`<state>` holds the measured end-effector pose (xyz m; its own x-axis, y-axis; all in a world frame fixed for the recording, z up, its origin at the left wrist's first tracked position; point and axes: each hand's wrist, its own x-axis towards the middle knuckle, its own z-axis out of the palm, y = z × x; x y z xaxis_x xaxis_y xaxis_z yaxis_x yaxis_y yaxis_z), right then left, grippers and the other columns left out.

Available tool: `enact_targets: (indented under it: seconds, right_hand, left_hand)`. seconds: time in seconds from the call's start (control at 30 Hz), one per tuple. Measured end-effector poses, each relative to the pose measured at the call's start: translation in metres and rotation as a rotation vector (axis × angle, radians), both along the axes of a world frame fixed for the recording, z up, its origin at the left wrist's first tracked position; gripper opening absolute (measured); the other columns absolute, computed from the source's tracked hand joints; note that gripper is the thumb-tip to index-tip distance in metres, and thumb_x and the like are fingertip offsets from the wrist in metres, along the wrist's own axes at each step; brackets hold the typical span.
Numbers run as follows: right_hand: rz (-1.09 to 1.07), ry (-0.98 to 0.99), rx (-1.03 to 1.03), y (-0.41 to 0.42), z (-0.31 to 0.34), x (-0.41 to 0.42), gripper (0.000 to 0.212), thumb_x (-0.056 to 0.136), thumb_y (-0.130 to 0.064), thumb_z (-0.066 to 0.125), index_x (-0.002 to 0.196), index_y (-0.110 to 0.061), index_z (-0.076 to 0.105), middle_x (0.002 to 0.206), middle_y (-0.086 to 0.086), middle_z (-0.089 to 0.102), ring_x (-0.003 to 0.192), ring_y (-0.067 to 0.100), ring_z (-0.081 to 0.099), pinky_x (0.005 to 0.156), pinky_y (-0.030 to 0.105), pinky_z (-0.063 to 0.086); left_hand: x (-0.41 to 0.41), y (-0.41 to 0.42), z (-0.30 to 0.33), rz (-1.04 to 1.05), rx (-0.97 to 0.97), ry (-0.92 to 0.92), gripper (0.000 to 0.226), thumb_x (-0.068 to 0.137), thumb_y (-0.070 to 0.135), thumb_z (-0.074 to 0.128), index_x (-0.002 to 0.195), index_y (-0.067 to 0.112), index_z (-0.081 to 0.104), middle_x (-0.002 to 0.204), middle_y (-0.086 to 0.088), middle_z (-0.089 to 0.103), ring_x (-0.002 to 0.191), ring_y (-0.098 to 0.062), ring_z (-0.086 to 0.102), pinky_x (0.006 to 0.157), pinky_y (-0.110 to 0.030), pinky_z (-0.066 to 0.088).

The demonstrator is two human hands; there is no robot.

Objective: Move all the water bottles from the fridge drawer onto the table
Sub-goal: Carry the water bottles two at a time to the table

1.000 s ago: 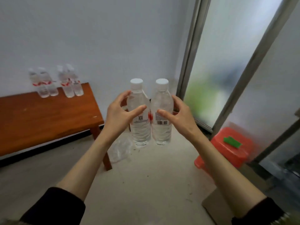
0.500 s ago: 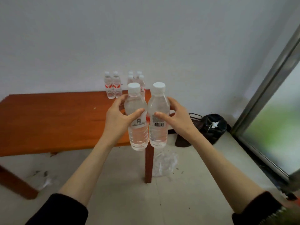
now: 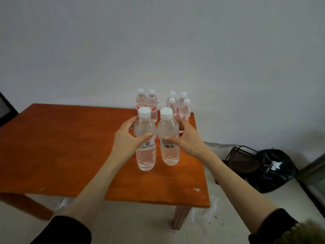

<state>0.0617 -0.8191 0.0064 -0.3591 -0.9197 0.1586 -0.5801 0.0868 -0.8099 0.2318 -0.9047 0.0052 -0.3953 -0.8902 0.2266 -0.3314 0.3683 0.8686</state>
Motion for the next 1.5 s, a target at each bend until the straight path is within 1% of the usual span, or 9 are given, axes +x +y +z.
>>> enact_targets:
  seconds: [0.13, 0.4, 0.57, 0.7, 0.8, 1.0, 1.2, 1.37, 1.5]
  right_hand:
    - [0.045, 0.009, 0.073, -0.065, -0.015, -0.015, 0.076, 0.069, -0.030, 0.078, 0.133, -0.018, 0.039, 0.129, 0.002, 0.054, 0.117, 0.020, 0.053, 0.098, 0.039, 0.047]
    - [-0.026, -0.051, 0.233, -0.191, -0.072, -0.034, 0.074, 0.073, -0.026, 0.077, 0.133, -0.016, 0.035, 0.130, 0.002, 0.052, 0.118, 0.020, 0.052, 0.086, 0.024, 0.041]
    - [-0.073, -0.100, 0.291, -0.254, -0.092, -0.042, 0.077, 0.075, -0.022, 0.075, 0.138, -0.014, 0.031, 0.134, 0.003, 0.048, 0.122, 0.021, 0.048, 0.094, 0.027, 0.039]
    - [-0.119, -0.151, 0.287, -0.289, -0.108, -0.052, 0.077, 0.074, -0.019, 0.077, 0.137, -0.017, 0.033, 0.135, -0.001, 0.048, 0.120, 0.012, 0.045, 0.094, 0.023, 0.034]
    - [-0.150, -0.164, 0.287, -0.302, -0.118, -0.061, 0.074, 0.073, -0.019, 0.077, 0.135, -0.020, 0.037, 0.129, -0.008, 0.048, 0.114, 0.004, 0.041, 0.096, 0.024, 0.035]
    - [-0.231, -0.120, 0.330, -0.315, -0.133, -0.078, 0.080, 0.071, -0.032, 0.078, 0.139, -0.027, 0.035, 0.142, -0.002, 0.036, 0.131, 0.017, 0.033, 0.112, 0.043, 0.029]
    - [-0.250, -0.169, 0.296, -0.315, -0.139, -0.076, 0.077, 0.074, -0.032, 0.075, 0.138, -0.034, 0.032, 0.145, -0.003, 0.034, 0.136, 0.019, 0.031, 0.111, 0.053, 0.029]
    - [-0.240, -0.246, 0.271, -0.313, -0.148, -0.069, 0.088, 0.070, -0.048, 0.068, 0.144, -0.033, 0.022, 0.148, -0.006, 0.035, 0.138, 0.017, 0.032, 0.110, 0.053, 0.032]
    - [-0.234, -0.240, 0.317, -0.306, -0.155, -0.068, 0.095, 0.073, -0.052, 0.066, 0.148, -0.030, 0.013, 0.151, -0.005, 0.033, 0.139, 0.018, 0.031, 0.111, 0.052, 0.031]
  left_hand:
    - [-0.008, -0.059, -0.018, 0.001, 0.029, -0.054, 0.076, 0.072, 0.031, 0.076, 0.138, 0.019, 0.039, 0.139, -0.001, 0.047, 0.122, -0.012, 0.047, 0.101, -0.030, 0.040]
    - [-0.037, -0.196, -0.075, -0.120, 0.169, -0.185, 0.077, 0.074, 0.032, 0.074, 0.139, 0.019, 0.034, 0.141, 0.000, 0.044, 0.125, -0.015, 0.045, 0.096, -0.029, 0.037]
    - [-0.053, -0.267, -0.103, -0.181, 0.223, -0.223, 0.077, 0.074, 0.036, 0.073, 0.138, 0.024, 0.032, 0.141, 0.004, 0.042, 0.114, -0.002, 0.040, 0.091, -0.025, 0.035]
    - [-0.066, -0.304, -0.114, -0.230, 0.222, -0.234, 0.074, 0.075, 0.036, 0.073, 0.137, 0.025, 0.034, 0.142, 0.005, 0.041, 0.121, -0.007, 0.043, 0.098, -0.029, 0.036]
    - [-0.076, -0.322, -0.120, -0.275, 0.203, -0.225, 0.073, 0.074, 0.037, 0.073, 0.136, 0.026, 0.035, 0.140, 0.007, 0.041, 0.122, -0.007, 0.042, 0.102, -0.032, 0.038]
    - [-0.092, -0.339, -0.128, -0.315, 0.220, -0.178, 0.074, 0.073, 0.047, 0.071, 0.135, 0.030, 0.035, 0.140, 0.008, 0.041, 0.123, -0.010, 0.046, 0.101, -0.042, 0.045]
    - [-0.099, -0.338, -0.136, -0.281, 0.206, -0.157, 0.074, 0.075, 0.040, 0.070, 0.138, 0.024, 0.034, 0.143, 0.002, 0.038, 0.128, -0.014, 0.042, 0.104, -0.045, 0.042]
    - [-0.097, -0.332, -0.143, -0.274, 0.192, -0.133, 0.076, 0.079, 0.043, 0.065, 0.143, 0.026, 0.028, 0.148, 0.005, 0.032, 0.134, -0.012, 0.035, 0.109, -0.043, 0.036]
    - [-0.096, -0.321, -0.143, -0.296, 0.128, -0.181, 0.080, 0.084, 0.044, 0.059, 0.148, 0.031, 0.012, 0.155, 0.008, 0.016, 0.139, -0.006, 0.020, 0.108, -0.031, 0.021]
